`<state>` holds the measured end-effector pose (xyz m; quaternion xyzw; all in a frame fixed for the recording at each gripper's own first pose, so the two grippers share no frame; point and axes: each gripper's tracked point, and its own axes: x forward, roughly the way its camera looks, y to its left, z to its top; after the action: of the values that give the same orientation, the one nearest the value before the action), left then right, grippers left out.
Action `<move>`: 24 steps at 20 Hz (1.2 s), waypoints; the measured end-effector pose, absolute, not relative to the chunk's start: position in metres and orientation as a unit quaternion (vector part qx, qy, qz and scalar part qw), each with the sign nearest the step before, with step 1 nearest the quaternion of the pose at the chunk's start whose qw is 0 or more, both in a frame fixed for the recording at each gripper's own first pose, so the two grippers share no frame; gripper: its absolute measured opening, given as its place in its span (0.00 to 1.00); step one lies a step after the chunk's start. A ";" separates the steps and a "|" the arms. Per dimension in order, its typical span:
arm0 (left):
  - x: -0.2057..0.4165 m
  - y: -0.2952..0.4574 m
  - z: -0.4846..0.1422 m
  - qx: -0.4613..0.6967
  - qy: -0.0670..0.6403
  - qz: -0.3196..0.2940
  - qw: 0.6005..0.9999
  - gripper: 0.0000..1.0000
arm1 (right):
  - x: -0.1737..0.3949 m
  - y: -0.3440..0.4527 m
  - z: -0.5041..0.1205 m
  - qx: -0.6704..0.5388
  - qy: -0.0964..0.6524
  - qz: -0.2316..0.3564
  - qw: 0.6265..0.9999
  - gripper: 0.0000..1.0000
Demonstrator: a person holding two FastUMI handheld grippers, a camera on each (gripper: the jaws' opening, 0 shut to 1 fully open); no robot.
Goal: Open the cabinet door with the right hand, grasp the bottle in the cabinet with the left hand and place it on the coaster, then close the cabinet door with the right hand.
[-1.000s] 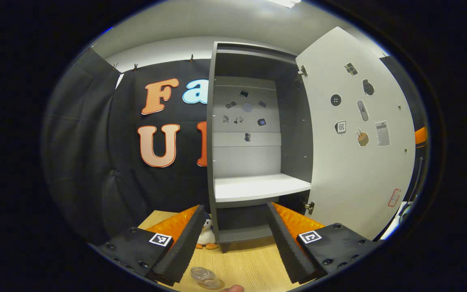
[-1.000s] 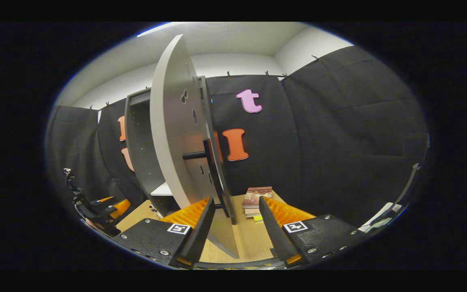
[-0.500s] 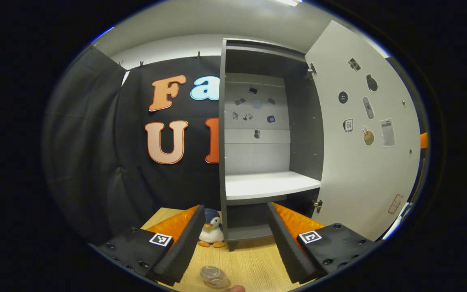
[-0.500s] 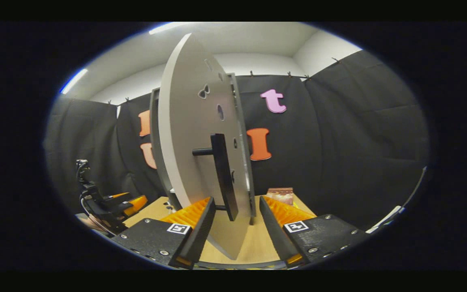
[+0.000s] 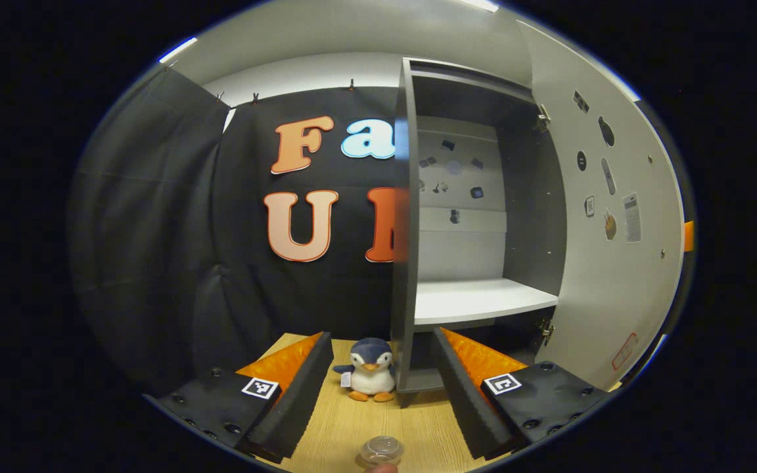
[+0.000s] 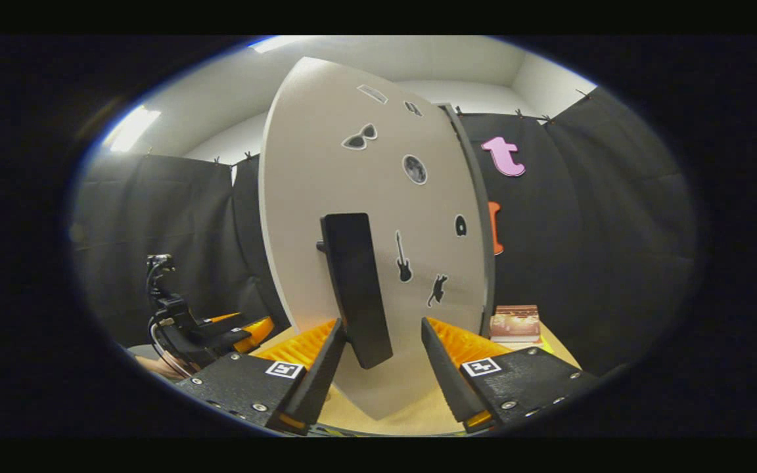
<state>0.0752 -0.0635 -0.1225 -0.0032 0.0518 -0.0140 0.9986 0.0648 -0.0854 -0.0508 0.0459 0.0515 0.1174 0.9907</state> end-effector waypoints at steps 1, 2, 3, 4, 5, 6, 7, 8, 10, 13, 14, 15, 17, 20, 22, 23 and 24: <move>0.078 -0.056 -0.122 -0.004 0.052 -0.010 0.999 0.97 | 0.075 -0.080 -0.050 0.045 0.051 0.120 0.990 0.73; 0.081 -0.050 -0.122 -0.003 0.051 -0.006 0.999 0.98 | 0.085 -0.070 -0.055 0.046 0.053 0.124 0.990 0.76; 0.085 -0.044 -0.121 -0.002 0.050 -0.003 0.999 0.96 | 0.094 -0.060 -0.058 0.046 0.052 0.128 0.989 0.77; 0.088 -0.038 -0.121 -0.003 0.049 0.000 0.999 0.96 | 0.106 -0.052 -0.061 0.047 0.051 0.132 0.989 0.79; 0.090 -0.033 -0.120 -0.003 0.048 0.002 0.999 0.96 | 0.119 -0.045 -0.063 0.048 0.049 0.135 0.988 0.79; 0.094 -0.027 -0.120 -0.004 0.046 0.004 0.999 0.96 | 0.131 -0.036 -0.064 0.046 0.046 0.138 0.988 0.81; 0.097 -0.022 -0.119 -0.004 0.045 0.005 0.999 0.96 | 0.143 -0.029 -0.064 0.042 0.042 0.140 0.988 0.82; 0.101 -0.017 -0.119 -0.001 0.045 0.006 0.999 0.96 | 0.149 -0.020 -0.065 0.037 0.039 0.142 0.988 0.83; 0.110 -0.009 -0.115 0.001 0.041 0.007 0.999 0.96 | 0.165 -0.002 -0.068 0.027 0.033 0.146 0.988 0.84; 0.119 -0.004 -0.113 -0.001 0.038 0.003 0.999 0.96 | 0.194 0.019 -0.076 0.021 0.024 0.149 0.988 0.85; 0.122 -0.005 -0.111 -0.004 0.037 0.002 0.999 0.96 | 0.203 0.025 -0.080 0.022 0.022 0.149 0.988 0.85; 0.127 -0.006 -0.110 -0.006 0.037 -0.001 0.999 0.96 | 0.213 0.029 -0.083 0.025 0.021 0.148 0.989 0.86; 0.135 -0.006 -0.109 -0.007 0.037 -0.005 0.999 0.96 | 0.230 0.037 -0.084 0.027 0.016 0.144 0.989 0.89; 0.148 -0.003 -0.111 -0.015 0.041 -0.011 0.999 0.96 | 0.246 0.051 -0.088 0.028 0.012 0.127 0.991 0.94; 0.156 0.000 -0.113 -0.022 0.044 -0.011 0.999 0.96 | 0.254 0.062 -0.090 0.012 0.007 0.111 0.994 0.96; 0.160 0.001 -0.114 -0.025 0.045 -0.011 0.999 0.96 | 0.257 0.067 -0.093 0.008 0.005 0.103 0.995 0.95; 0.163 0.002 -0.114 -0.029 0.046 -0.011 0.998 0.96 | 0.256 0.061 -0.091 0.005 0.004 0.096 0.995 0.93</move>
<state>0.1634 0.0020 -0.1138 -0.0286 0.0455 -0.0109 0.9985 0.2565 0.0611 -0.0906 0.0050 0.0035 0.0956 0.9954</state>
